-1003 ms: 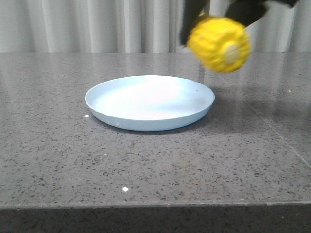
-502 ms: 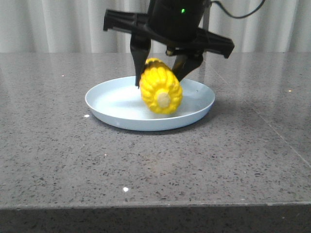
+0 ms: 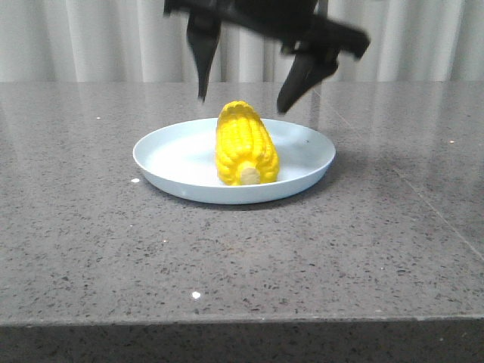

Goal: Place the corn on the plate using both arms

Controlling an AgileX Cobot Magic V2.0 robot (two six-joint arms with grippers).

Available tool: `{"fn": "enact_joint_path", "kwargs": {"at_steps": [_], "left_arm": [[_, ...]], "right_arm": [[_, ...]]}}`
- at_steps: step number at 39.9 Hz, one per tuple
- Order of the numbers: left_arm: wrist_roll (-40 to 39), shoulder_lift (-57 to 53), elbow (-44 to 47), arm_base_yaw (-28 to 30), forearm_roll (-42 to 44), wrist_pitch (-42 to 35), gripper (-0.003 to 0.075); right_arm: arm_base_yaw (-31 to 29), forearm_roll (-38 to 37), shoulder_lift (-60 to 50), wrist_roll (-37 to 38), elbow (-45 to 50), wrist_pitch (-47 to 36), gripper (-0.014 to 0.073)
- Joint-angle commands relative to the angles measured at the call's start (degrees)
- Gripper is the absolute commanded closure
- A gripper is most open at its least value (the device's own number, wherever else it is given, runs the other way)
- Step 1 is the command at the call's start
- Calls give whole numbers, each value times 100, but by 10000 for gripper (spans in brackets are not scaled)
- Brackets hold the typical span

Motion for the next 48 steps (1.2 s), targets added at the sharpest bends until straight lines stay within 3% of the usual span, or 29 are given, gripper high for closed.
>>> {"fn": "enact_joint_path", "kwargs": {"at_steps": [1,5,11,22,33,48], "left_arm": [[31,69,-153,11,-6,-469,741],[31,69,-153,11,-6,-469,741],[31,69,-153,11,-6,-469,741],[31,69,-153,11,-6,-469,741],[31,69,-153,11,-6,-469,741],[31,69,-153,11,-6,-469,741]], "right_arm": [[-300,-274,-657,-131,-277,21,3],[-678,-165,-979,-620,-277,298,127],[-1282,450,-1323,-1693,-266,758,419],[-2312,729,-1990,-2443,233,1137,704],[-2665,713,-3396,-2962,2055,697,713],[-2658,233,-6702,-3231,5126,-1619,714]]}}
